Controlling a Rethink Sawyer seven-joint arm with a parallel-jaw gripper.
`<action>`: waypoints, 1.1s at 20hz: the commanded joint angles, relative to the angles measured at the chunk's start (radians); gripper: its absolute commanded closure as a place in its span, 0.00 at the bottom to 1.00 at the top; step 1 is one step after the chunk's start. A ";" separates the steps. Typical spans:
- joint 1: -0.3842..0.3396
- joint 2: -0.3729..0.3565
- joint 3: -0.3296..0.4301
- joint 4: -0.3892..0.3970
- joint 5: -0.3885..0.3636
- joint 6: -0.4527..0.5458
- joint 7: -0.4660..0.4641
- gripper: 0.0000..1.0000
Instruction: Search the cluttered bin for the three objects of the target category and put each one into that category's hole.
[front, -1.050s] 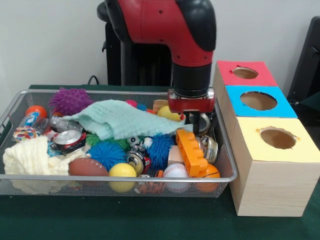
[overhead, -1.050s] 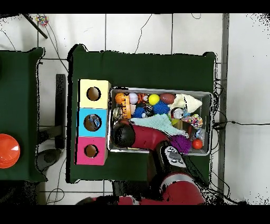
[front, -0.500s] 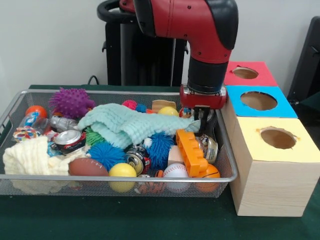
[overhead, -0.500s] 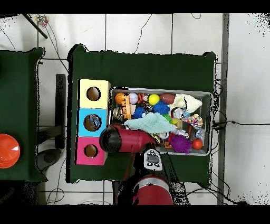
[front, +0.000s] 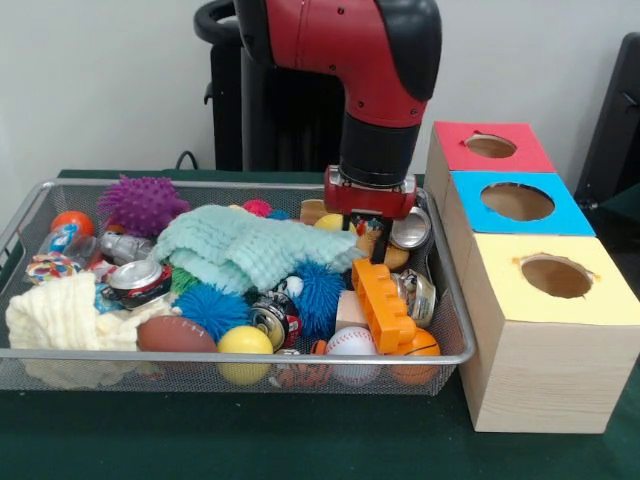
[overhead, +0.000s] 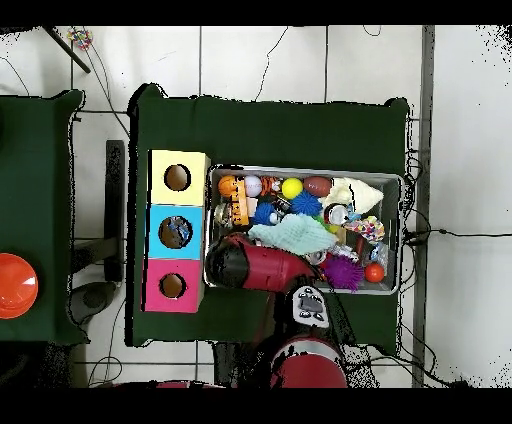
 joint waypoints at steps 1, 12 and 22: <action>-0.076 0.058 -0.003 -0.010 -0.006 0.045 0.129 0.00; -0.309 -0.195 0.147 -0.044 -0.022 0.586 -0.103 0.00; -0.372 -0.336 0.257 -0.018 -0.015 0.719 -0.123 0.00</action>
